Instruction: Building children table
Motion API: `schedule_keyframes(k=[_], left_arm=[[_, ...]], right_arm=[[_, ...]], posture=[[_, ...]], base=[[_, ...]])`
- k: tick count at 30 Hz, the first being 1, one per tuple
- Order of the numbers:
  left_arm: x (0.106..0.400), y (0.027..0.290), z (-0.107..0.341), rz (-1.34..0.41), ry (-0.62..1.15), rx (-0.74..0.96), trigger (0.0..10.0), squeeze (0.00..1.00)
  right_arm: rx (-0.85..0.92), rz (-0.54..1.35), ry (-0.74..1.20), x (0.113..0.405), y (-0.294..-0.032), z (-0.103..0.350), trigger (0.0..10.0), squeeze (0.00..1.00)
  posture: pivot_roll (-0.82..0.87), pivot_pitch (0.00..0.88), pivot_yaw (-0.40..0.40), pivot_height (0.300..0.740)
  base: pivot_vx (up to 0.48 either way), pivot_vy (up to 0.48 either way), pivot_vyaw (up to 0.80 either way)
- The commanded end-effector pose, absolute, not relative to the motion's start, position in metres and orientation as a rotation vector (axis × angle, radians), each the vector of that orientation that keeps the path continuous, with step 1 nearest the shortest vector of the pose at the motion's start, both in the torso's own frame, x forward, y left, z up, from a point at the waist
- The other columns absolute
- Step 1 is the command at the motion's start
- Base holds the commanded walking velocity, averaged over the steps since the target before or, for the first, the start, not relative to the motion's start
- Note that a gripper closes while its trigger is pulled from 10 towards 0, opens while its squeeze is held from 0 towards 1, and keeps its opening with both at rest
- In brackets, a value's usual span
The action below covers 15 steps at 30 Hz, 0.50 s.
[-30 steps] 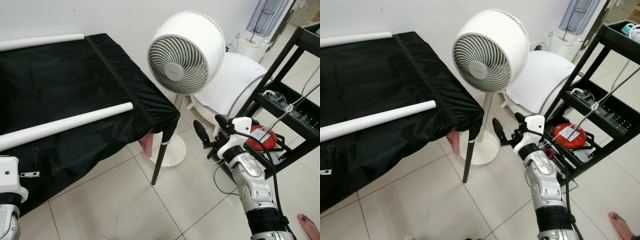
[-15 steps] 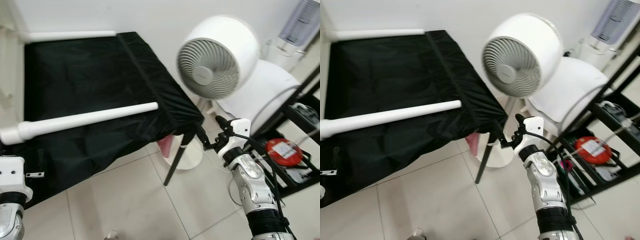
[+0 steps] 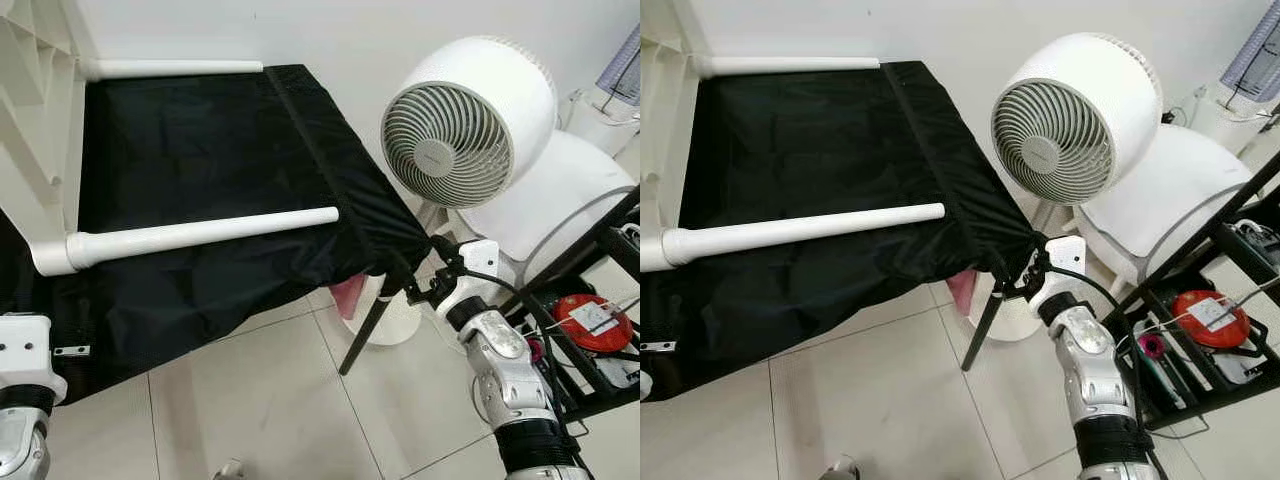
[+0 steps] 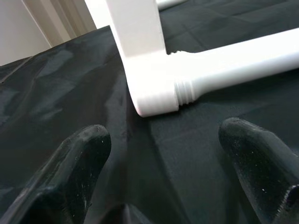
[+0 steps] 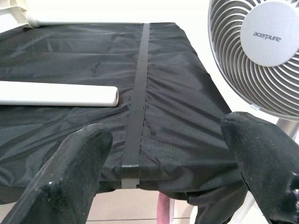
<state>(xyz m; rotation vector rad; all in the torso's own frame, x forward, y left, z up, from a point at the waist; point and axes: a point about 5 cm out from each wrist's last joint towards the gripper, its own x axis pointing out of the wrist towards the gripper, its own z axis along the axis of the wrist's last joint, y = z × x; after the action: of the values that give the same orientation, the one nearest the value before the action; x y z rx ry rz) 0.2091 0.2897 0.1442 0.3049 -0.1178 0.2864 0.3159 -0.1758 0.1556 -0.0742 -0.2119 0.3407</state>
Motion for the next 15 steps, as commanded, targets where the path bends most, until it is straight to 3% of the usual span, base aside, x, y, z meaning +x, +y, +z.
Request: schedule_keyframes(k=[1, 8, 15], left_arm=[[0.2075, 0.2933, 0.1392, 0.289, -0.095, 0.301, 10.0, 0.0], [0.2081, 0.2952, 0.1392, 0.296, -0.095, 0.303, 10.0, 0.0], [0.2082, 0.2955, 0.1391, 0.298, -0.103, 0.306, 10.0, 0.0]], right_arm=[[-0.085, 0.334, -0.207, 0.3162, -0.1778, 0.1535, 10.0, 0.0], [-0.088, 0.332, -0.206, 0.3163, -0.1783, 0.1536, 10.0, 0.0], [-0.086, 0.334, -0.211, 0.3163, -0.1782, 0.1534, 10.0, 0.0]], posture=[[0.11, 0.152, -0.07, 0.74], [0.11, 0.152, -0.07, 0.74], [0.11, 0.152, -0.07, 0.74]], base=[[0.0, 0.472, 0.8], [0.0, 0.472, 0.8], [0.0, 0.069, 0.8]])
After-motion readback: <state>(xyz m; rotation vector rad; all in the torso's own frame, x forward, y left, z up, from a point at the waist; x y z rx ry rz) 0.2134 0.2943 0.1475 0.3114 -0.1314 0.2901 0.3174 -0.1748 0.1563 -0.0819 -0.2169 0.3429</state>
